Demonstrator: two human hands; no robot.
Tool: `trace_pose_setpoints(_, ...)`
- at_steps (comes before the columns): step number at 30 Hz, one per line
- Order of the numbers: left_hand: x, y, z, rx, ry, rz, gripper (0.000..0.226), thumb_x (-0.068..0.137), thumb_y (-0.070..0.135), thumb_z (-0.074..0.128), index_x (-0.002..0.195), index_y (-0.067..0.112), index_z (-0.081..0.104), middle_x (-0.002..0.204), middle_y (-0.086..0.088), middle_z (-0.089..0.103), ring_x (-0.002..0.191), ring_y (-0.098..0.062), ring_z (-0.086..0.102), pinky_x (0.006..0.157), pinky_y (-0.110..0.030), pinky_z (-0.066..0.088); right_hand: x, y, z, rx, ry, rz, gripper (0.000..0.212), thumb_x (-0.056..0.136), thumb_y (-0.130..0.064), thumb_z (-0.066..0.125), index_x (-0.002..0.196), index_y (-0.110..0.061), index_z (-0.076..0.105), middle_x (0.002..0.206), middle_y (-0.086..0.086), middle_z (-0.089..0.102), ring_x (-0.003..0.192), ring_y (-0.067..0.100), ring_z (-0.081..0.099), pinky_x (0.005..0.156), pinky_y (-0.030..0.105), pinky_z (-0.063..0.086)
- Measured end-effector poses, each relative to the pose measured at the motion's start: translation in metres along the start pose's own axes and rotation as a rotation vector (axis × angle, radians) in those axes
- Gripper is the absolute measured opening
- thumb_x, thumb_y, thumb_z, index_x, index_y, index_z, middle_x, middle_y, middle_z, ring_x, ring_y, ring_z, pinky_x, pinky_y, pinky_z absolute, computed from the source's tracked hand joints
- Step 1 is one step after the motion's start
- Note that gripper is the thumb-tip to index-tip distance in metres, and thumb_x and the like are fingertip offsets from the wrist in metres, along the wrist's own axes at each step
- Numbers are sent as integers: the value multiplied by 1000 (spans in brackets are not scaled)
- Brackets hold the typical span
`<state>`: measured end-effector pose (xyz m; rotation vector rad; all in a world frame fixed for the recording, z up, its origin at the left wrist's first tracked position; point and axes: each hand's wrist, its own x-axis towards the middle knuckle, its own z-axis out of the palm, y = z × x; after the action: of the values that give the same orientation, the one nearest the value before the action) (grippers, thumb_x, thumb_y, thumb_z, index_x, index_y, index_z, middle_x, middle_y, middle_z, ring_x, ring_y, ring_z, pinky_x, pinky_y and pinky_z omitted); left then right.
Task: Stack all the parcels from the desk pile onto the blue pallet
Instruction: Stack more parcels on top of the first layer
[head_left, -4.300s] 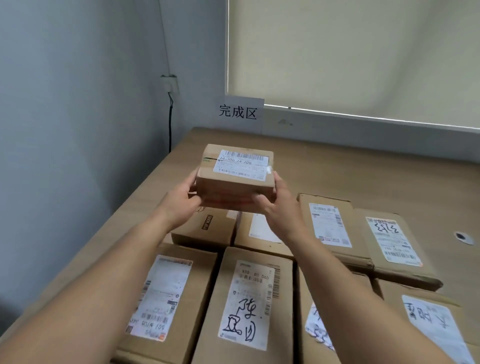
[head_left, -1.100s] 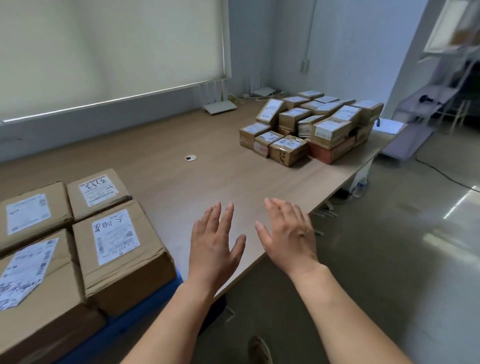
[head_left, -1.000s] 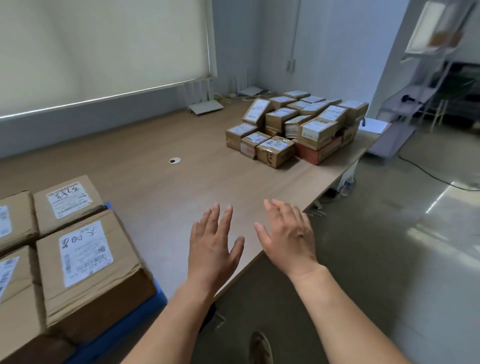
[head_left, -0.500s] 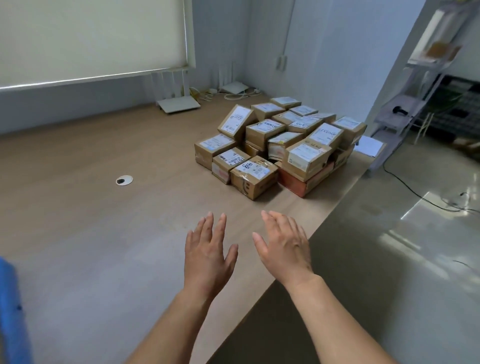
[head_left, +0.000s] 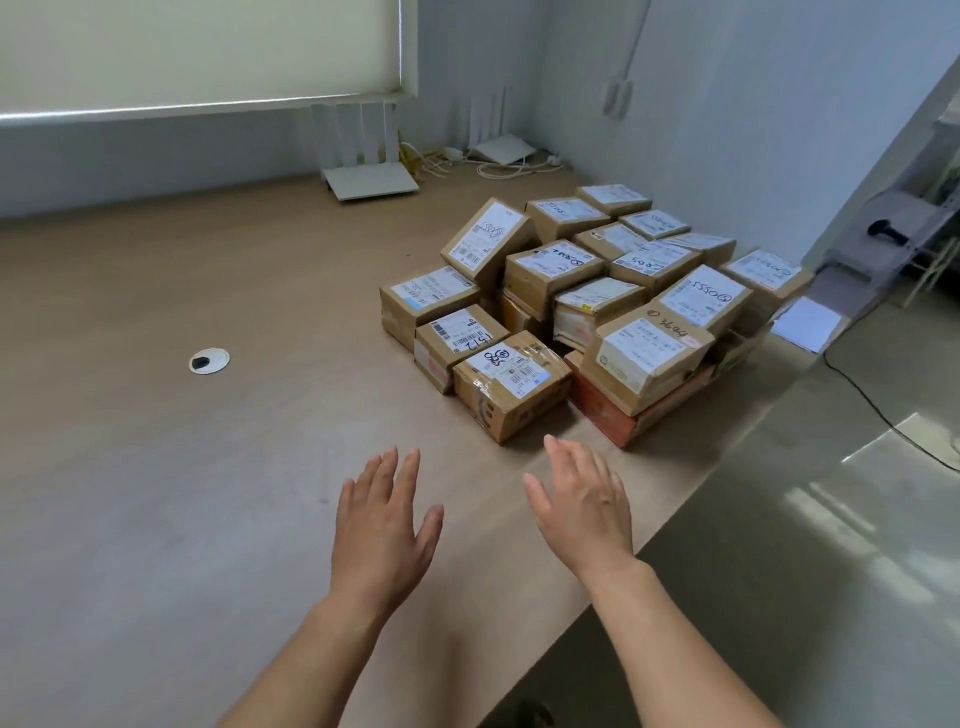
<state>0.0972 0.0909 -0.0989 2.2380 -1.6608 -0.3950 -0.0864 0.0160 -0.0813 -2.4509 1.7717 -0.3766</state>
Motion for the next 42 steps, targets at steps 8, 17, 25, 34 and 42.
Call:
trace_pose_setpoints(8, 41, 38, 20, 17, -38, -171, 63, 98, 46, 30, 151, 24, 4, 159, 0, 6, 146, -16, 1, 117, -34, -1, 75, 57, 10, 9, -154, 6, 56, 96, -40, 43, 144, -12, 31, 140, 6, 42, 129, 21, 37, 103, 31, 31)
trace_pose_setpoints(17, 98, 85, 49, -231, -102, -267, 62, 99, 39, 39, 150, 16, 15, 156, -2, 20, 143, -16, 17, 114, -26, 14, 141, 90, 34, 112, -338, 70, 70, 96, -46, 39, 150, -9, 12, 149, 13, 31, 139, 27, 27, 111, 40, 25)
trace_pose_setpoints(25, 126, 95, 59, -529, -143, -397, 61, 98, 37, 42, 150, 19, 17, 153, 2, 28, 140, -17, 28, 110, -28, 24, 169, 94, 42, 385, -448, 194, 64, 98, -43, 37, 149, -16, 11, 149, 13, 33, 136, 31, 32, 107, 44, 28)
trace_pose_setpoints(34, 112, 82, 64, -649, 170, -674, 42, 93, 35, 51, 131, 17, 48, 117, -2, 59, 98, -16, 58, 82, -31, 48, 153, 79, 55, 353, -434, 49, 37, 93, -47, 47, 100, -11, 51, 101, 5, 54, 87, 19, 48, 69, 29, 35)
trace_pose_setpoints(42, 98, 80, 69, -718, 96, -654, 47, 95, 26, 49, 139, 33, 36, 124, 9, 57, 110, -14, 56, 96, -29, 42, 151, 85, 60, 602, -587, 36, 63, 96, -36, 47, 150, -19, 18, 147, 6, 38, 132, 24, 38, 105, 33, 31)
